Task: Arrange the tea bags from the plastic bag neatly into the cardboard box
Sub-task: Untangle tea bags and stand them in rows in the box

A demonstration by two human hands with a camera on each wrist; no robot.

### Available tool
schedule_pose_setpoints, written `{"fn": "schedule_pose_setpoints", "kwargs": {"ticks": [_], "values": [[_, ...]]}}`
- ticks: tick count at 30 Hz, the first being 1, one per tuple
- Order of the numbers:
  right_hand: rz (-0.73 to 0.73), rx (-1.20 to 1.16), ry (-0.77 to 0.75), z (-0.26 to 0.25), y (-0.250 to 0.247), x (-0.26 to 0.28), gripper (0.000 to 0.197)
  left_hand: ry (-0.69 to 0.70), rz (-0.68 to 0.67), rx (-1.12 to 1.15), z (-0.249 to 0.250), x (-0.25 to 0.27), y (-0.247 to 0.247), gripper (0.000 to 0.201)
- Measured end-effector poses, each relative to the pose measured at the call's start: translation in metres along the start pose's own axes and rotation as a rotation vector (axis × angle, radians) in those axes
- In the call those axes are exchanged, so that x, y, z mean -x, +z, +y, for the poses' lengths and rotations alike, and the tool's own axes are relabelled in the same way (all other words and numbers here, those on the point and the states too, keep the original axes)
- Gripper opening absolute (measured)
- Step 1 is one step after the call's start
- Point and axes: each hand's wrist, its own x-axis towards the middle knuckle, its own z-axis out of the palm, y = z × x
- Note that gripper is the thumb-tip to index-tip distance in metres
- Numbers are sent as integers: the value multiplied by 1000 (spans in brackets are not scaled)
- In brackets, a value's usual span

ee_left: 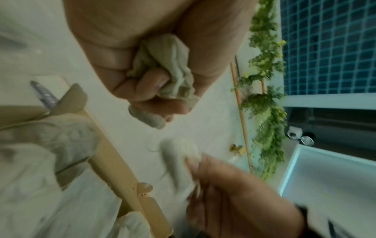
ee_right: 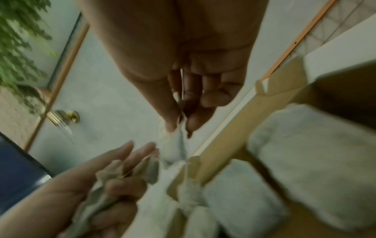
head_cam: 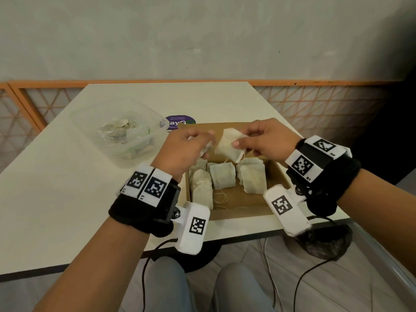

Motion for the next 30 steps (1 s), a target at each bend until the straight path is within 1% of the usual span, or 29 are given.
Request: {"fn": "schedule_pose_setpoints", "kwargs": {"ticks": [1,2,4,6,9,10,11,13,18,20,21,23,25,27,29,30], "values": [[-30,79,28,6,-2,2,7,-68,38,67,-3,0,-3,12],[-97,175,64,11,-3,5,6,-133,67,144,-7,1,-7,8],[-273,319,149,17,-1,9,4,-225,97,260,-15,3,-14,12],[-393,380,193,17,5,8,6,-268,93,283,-22,6,-19,11],[-474,385,264,13,19,1,7,-287,82,286,-29,9,-21,9],[-479,386,284,12,24,-3,7,-288,81,298,-30,10,-21,10],[-465,387,298,12,28,-7,11,-288,78,311,-30,10,-21,12],[-410,376,326,10,33,-14,15,-288,73,320,-30,10,-23,14],[-315,333,367,4,37,-21,16,-286,60,318,-32,10,-30,13],[-276,373,363,2,32,-19,12,-284,30,321,-32,12,-32,15],[-226,366,360,0,28,-16,9,-280,7,330,-32,13,-32,17],[-110,288,298,-1,20,-11,10,-254,-51,349,-31,16,-32,25],[-55,166,200,-7,17,-5,11,-211,-107,356,-30,18,-30,36],[-72,30,172,-13,23,0,20,-165,-146,352,-28,19,-24,43],[-141,-15,221,-16,29,3,33,-126,-182,299,-25,18,-16,48],[-191,-39,247,-17,32,4,35,-120,-203,266,-24,18,-12,49]]}}
